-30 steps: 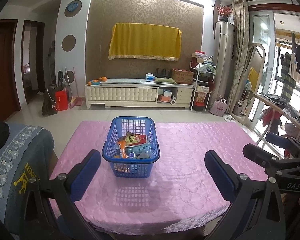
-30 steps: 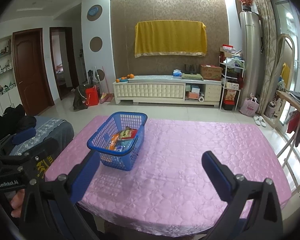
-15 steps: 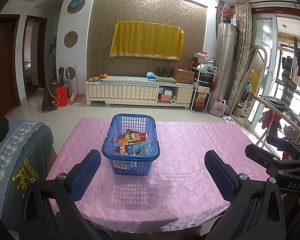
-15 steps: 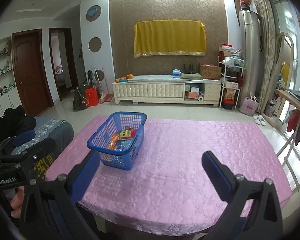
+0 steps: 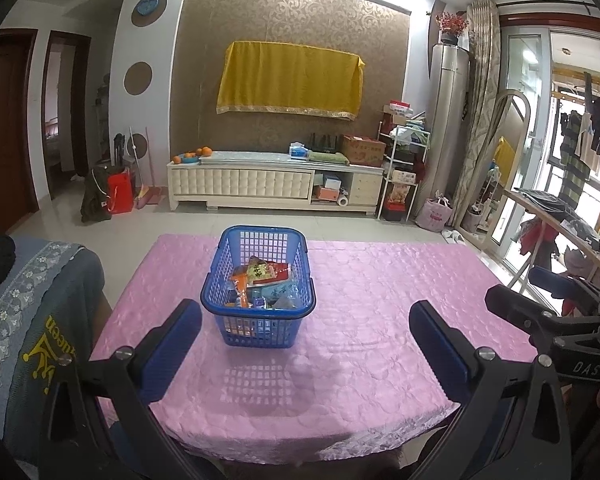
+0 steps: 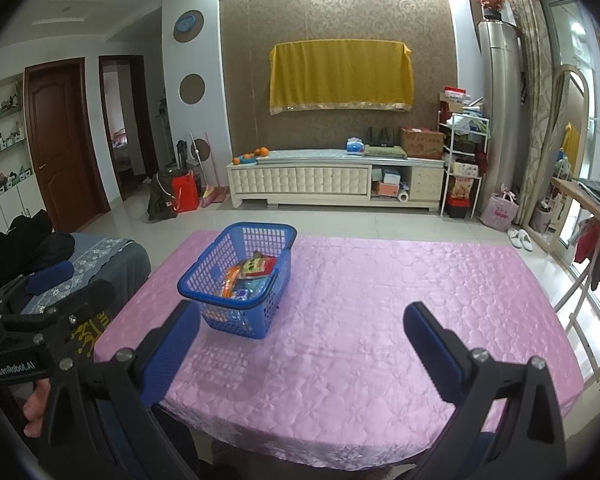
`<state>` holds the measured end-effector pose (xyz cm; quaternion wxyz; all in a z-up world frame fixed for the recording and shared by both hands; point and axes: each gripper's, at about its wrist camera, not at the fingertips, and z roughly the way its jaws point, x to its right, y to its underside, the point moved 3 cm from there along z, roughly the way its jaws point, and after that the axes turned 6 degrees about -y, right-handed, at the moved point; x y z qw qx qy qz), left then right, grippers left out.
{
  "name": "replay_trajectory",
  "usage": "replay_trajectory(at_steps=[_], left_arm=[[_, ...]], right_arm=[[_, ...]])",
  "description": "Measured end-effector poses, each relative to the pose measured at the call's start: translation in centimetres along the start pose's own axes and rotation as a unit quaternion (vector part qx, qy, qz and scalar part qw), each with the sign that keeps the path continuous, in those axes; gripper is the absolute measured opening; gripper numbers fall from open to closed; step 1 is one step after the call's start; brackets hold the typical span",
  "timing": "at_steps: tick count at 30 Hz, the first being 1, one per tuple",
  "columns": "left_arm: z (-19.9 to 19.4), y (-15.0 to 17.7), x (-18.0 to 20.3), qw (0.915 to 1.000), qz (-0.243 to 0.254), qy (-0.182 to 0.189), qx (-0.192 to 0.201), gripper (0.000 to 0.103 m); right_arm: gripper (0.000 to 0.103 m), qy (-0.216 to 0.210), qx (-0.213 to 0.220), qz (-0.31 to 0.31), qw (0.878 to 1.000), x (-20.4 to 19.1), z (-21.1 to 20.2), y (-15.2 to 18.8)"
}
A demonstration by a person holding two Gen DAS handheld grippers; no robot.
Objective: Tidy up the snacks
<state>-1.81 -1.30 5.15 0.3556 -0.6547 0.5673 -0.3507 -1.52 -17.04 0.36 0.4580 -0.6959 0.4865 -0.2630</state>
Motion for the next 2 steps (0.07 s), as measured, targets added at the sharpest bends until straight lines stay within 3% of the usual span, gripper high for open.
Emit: replay_trajectory(at_steps=[2], left_arm=[[0.03,0.03,0.02,1.0000,0.000,0.000,-0.001,0.103]], right_arm=[[0.103,-0.001,0.000,0.000,1.000,-0.05,-0.08,-0.03]])
